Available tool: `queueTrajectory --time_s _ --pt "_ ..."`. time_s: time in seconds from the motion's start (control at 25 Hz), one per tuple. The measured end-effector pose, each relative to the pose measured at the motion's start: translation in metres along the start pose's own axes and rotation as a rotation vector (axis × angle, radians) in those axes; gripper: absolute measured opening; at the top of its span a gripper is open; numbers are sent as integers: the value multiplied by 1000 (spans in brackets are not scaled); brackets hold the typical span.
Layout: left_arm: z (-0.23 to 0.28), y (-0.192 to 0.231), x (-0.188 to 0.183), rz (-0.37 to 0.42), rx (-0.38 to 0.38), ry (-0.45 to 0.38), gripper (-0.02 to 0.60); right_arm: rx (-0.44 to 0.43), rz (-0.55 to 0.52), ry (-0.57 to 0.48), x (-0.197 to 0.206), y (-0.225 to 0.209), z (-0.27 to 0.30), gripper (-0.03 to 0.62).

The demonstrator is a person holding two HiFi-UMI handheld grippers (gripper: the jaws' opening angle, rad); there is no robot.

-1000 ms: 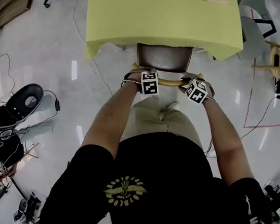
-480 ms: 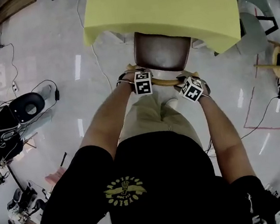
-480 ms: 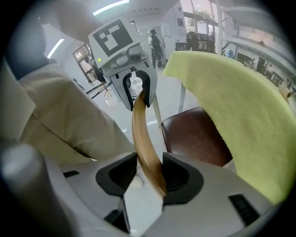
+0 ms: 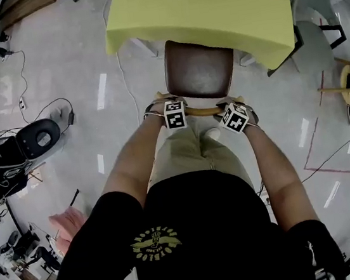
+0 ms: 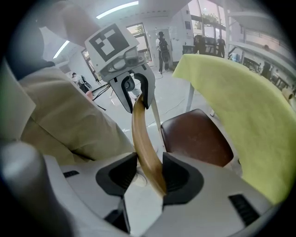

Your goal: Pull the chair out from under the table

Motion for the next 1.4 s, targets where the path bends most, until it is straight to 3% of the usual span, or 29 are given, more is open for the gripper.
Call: queueTrajectory --time_s 0.24,0.56,0.92,1.16,1.4 --pt "8 -29 -1 -37 -25 4 158 -19 -15 -18 11 25 -5 163" --pt "13 -67 6 -20 -10 42 153 -33 4 -19 14 63 -8 155" --pt "15 -81 12 8 19 45 149 -8 42 14 16 82 -5 157" --pt "9 -78 16 -138 9 -18 156 5 237 -1 16 81 -4 173" --pt "-10 -72 16 -298 -37 -179 156 74 473 -128 8 71 -21 178"
Point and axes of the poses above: the fingertips, and each gripper's own axes: z forward along the fingers, y to its left, x out of its underside, the point moved 4 cm from there along -z, backward along the fingers, and after that the axes turned 6 degrees about x, right-handed, at the moved point
